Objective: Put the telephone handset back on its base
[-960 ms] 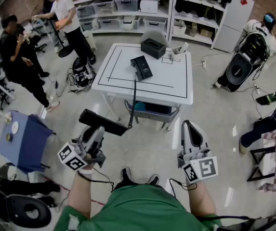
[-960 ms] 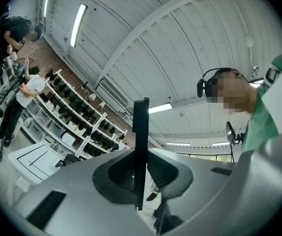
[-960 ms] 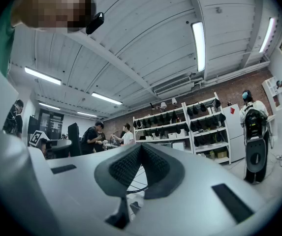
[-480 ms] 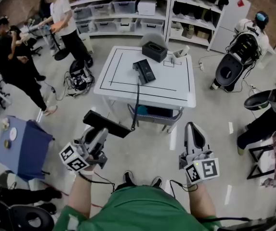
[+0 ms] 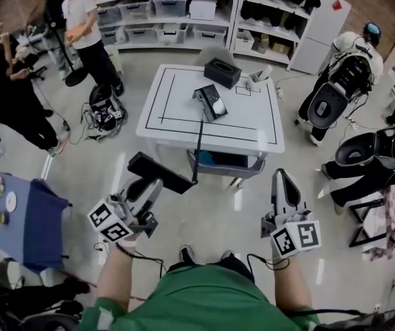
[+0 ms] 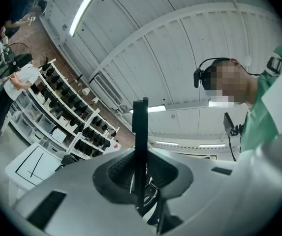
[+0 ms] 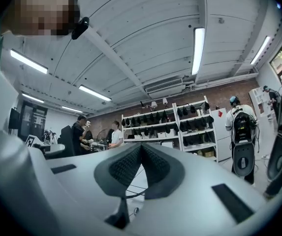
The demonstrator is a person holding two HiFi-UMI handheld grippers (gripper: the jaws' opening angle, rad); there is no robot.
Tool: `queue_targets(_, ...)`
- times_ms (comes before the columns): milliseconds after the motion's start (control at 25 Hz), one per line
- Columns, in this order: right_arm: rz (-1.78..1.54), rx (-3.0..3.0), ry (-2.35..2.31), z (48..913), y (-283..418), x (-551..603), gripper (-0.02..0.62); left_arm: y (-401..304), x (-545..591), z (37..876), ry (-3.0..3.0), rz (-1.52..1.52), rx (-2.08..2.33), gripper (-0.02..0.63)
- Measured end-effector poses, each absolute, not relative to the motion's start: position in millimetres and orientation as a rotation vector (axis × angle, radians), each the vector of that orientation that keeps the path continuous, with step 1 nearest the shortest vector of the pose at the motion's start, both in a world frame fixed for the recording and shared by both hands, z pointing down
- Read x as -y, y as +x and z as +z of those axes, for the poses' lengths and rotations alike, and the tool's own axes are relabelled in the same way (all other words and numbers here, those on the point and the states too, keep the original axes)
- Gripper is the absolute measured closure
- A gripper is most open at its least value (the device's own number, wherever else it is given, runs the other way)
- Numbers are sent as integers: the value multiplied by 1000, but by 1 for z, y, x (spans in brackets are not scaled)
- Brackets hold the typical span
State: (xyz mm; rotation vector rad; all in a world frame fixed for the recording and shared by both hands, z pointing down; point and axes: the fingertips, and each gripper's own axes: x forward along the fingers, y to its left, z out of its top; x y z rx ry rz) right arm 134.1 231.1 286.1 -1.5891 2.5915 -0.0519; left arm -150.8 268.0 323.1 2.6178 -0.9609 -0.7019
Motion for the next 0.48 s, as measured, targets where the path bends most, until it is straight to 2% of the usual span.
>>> queue_targets(480, -46, -2627, -1617, 292, 99, -205, 572, -170, -236, 331, 2611, -731, 906, 526)
